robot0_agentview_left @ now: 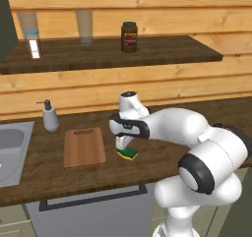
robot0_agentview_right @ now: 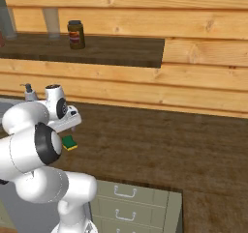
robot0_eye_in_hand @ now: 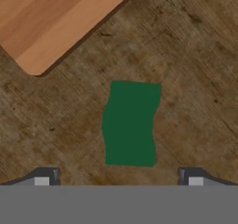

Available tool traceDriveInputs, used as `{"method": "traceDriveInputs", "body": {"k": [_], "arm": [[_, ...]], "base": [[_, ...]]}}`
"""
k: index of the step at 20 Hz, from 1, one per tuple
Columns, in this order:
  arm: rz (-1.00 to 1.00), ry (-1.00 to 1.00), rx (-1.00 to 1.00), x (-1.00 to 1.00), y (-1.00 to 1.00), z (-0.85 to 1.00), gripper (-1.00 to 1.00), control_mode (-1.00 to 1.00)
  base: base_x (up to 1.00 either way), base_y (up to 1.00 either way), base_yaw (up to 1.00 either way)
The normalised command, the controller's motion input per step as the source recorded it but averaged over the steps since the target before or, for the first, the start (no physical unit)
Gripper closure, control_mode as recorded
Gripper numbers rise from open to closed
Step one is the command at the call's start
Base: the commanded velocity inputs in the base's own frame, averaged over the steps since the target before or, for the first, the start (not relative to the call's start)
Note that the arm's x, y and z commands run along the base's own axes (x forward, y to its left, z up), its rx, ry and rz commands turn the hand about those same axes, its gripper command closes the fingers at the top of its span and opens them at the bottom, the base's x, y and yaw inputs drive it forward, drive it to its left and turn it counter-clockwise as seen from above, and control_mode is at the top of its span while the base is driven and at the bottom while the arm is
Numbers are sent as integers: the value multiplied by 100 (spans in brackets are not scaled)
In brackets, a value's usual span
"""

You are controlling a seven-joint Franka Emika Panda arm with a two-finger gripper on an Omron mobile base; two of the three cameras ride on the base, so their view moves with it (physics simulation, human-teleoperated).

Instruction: Pick up the sponge from the counter and clean the cutting board by briefly scrubbing or pressing down on the cutting board. Once finished, release the sponge.

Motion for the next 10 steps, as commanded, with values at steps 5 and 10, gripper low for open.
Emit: {"method": "traceDriveInputs", "body": {"k": [5,10], "arm": [[0,0,0,6,13,-16,-100,-100],[0,0,0,0,4,-30,-100,-100]], "base": [[0,0,0],[0,0,0]]}}
